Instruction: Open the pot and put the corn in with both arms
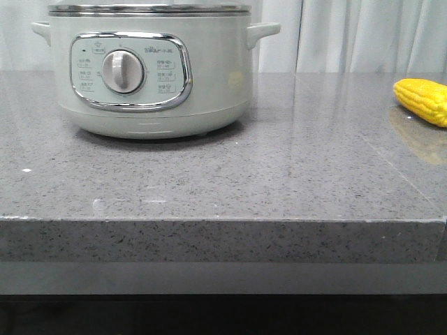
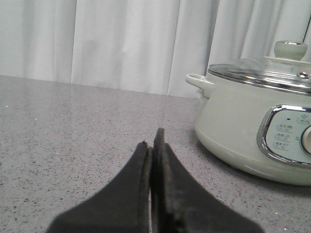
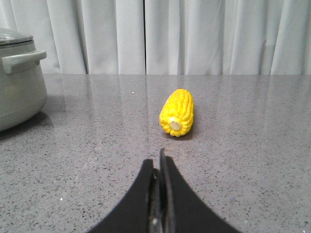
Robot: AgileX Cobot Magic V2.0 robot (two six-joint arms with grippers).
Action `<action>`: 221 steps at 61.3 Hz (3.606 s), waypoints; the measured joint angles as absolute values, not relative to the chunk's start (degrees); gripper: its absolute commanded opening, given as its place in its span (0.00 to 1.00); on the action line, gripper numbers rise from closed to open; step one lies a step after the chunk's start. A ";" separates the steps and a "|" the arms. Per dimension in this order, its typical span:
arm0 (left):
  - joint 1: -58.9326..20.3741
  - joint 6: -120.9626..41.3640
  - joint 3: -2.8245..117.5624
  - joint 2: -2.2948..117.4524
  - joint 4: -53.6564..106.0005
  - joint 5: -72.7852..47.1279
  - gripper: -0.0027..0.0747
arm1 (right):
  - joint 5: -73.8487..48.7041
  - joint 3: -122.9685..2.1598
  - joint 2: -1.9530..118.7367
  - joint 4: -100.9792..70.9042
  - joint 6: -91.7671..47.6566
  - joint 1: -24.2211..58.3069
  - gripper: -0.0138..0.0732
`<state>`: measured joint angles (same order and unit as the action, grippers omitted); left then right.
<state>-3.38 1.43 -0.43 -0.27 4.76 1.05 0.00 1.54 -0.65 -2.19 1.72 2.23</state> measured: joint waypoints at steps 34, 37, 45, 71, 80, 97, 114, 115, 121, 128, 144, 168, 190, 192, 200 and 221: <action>-3.38 1.43 0.61 -0.27 4.76 0.00 0.01 | -1.46 0.55 -0.65 -2.19 1.72 2.23 0.08; -3.38 1.43 2.52 -0.27 4.76 -1.60 0.01 | -3.84 -1.16 -0.65 -2.19 1.72 2.23 0.08; -3.38 1.43 9.99 -0.27 4.88 -7.47 0.01 | -12.44 -8.92 -0.65 -2.19 1.72 2.23 0.08; -3.38 -1.52 37.63 12.86 4.47 -28.83 0.01 | -32.21 -35.26 12.92 -2.19 1.72 2.23 0.08; -3.38 -2.18 43.30 20.06 4.47 -32.14 0.01 | -35.59 -39.35 20.55 -2.19 1.72 2.23 0.08; -3.38 -2.27 44.10 28.95 4.47 -32.23 0.01 | -36.16 -39.72 31.19 -2.19 1.72 2.23 0.08; -3.38 -2.27 44.10 34.91 4.47 -32.02 0.01 | -36.16 -39.72 38.92 -2.15 1.72 2.23 0.10; -3.38 -2.27 44.10 35.28 4.47 -31.86 0.02 | -36.16 -39.72 39.19 -2.15 1.72 2.23 0.11; -3.38 -2.27 44.10 36.99 4.38 -31.09 0.14 | -36.16 -39.72 40.85 -2.15 1.72 2.23 0.27; -3.38 -2.27 44.10 38.47 3.91 -29.73 0.45 | -36.05 -39.72 41.62 -2.15 1.72 2.23 0.56; -3.38 -2.40 44.83 43.16 4.82 -24.21 0.74 | -35.10 -39.72 41.85 -2.15 1.72 2.23 0.80; -15.30 -2.53 55.29 57.02 5.82 -20.12 0.74 | -35.01 -39.72 41.85 -2.51 1.72 2.23 0.80; -25.40 -2.55 68.41 73.47 5.96 -15.75 0.74 | -34.33 -39.72 41.85 -2.51 1.72 2.23 0.80; -25.85 -2.55 69.62 74.86 6.00 -15.65 0.74 | -34.17 -39.72 41.85 -2.51 1.72 2.23 0.80; -26.43 -2.55 75.27 81.27 6.43 -15.52 0.74 | -33.92 -39.72 41.85 -2.51 1.72 2.23 0.80; -26.43 -2.55 84.58 92.76 8.32 -15.30 0.74 | -33.83 -39.72 41.85 -2.51 1.72 2.23 0.80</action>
<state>-26.43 -2.55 84.58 92.76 8.32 -15.30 -33.83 -39.72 41.85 -2.51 1.72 2.23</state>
